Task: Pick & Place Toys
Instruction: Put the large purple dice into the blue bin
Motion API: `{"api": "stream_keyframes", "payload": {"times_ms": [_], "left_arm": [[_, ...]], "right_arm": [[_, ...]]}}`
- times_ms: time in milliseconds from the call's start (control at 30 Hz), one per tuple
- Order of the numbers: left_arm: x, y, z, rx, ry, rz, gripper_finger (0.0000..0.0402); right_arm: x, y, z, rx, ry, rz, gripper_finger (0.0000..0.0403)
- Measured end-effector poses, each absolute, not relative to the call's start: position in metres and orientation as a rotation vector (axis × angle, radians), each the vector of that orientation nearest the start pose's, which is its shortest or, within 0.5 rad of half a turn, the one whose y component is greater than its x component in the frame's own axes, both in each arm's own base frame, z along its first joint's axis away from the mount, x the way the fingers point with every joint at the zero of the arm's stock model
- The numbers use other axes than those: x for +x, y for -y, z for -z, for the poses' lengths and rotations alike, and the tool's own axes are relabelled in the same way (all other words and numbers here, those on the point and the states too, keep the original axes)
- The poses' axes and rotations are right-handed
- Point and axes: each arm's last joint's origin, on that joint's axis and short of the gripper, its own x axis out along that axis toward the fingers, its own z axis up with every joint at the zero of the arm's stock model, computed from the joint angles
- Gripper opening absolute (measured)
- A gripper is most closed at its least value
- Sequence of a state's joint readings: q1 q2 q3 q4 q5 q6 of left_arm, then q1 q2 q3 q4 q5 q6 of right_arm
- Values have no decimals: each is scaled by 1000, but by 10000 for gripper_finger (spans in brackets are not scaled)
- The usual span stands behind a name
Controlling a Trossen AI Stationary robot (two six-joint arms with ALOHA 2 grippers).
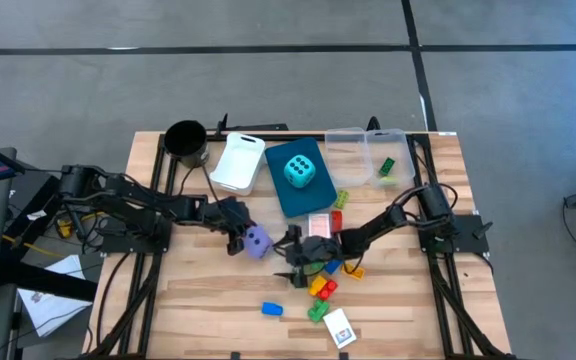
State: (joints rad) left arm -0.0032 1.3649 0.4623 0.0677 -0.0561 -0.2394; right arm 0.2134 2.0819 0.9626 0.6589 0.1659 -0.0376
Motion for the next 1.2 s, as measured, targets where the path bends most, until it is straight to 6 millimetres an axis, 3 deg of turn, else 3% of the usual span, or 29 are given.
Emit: {"api": "stream_keyframes", "payload": {"times_ms": [267,667,900,1200], "left_arm": [[228,-1,-133,-200,-845,-150,0],[228,-1,-134,-200,-847,-152,0],[228,-1,-133,-202,-849,-154,0],[228,-1,-133,-200,-850,-159,0]], "right_arm": [[386,-69,-91,-95,-518,97,400],[381,-70,-85,-96,-607,109,400],[382,-59,-85,-110,-591,246,400],[388,-55,-91,-63,-513,205,400]]}}
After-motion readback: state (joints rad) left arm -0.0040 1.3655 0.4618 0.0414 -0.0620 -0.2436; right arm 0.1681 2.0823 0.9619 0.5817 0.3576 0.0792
